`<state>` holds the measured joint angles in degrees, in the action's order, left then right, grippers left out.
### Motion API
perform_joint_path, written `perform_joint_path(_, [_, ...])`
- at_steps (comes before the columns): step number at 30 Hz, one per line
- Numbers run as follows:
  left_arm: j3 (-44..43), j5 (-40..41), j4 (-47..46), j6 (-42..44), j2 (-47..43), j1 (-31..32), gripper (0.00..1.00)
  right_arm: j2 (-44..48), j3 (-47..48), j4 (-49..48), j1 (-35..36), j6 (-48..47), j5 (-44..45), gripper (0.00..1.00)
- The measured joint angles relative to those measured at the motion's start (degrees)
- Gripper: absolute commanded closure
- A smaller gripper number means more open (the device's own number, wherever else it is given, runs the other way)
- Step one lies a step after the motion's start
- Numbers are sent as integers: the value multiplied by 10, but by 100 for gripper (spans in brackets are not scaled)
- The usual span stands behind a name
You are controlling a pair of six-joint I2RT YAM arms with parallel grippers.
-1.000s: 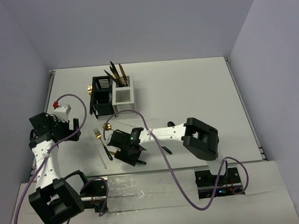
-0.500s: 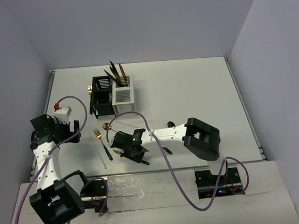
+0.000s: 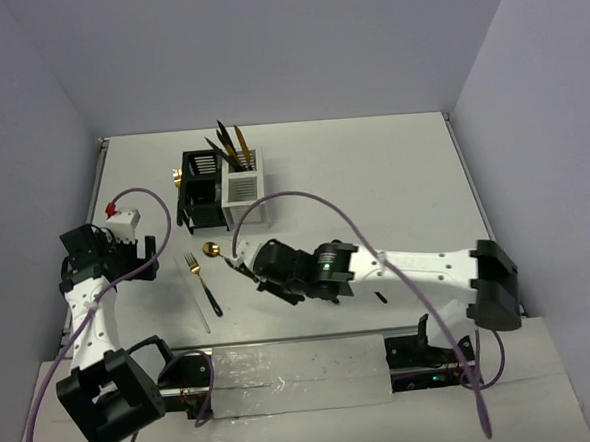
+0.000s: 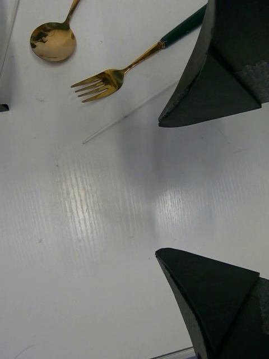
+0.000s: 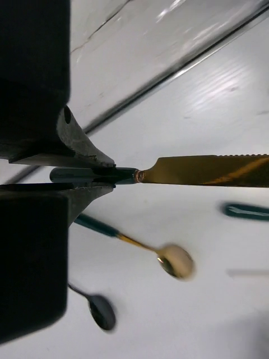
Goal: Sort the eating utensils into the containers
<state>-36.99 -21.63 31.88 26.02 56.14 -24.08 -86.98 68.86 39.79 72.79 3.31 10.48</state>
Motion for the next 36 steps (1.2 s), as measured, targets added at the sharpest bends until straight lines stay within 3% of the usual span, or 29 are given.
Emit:
perform_joint_path(4, [-23, -1, 1, -3, 33, 0, 1, 83, 0, -102, -19, -39, 28, 100])
perform_joint_path(9, [-103, -23, 10, -15, 95, 0, 3, 90, 10, -295, -128, -73, 45, 100])
perform_joint_path(14, [-215, -62, 9, -46, 174, 0, 9, -24, 87, -520, -227, -94, 58, 100])
perform_joint_path(19, [-293, -89, 4, -81, 264, 0, 15, -198, 209, -655, -267, -104, 42, 100])
perform_joint_path(26, [-374, -103, 3, -121, 408, 4, 23, -370, 280, -688, -306, -73, 1, 100])
perform_joint_path(36, [-404, -86, -12, -151, 473, 70, 23, -409, 293, -630, -329, -66, -46, 100])
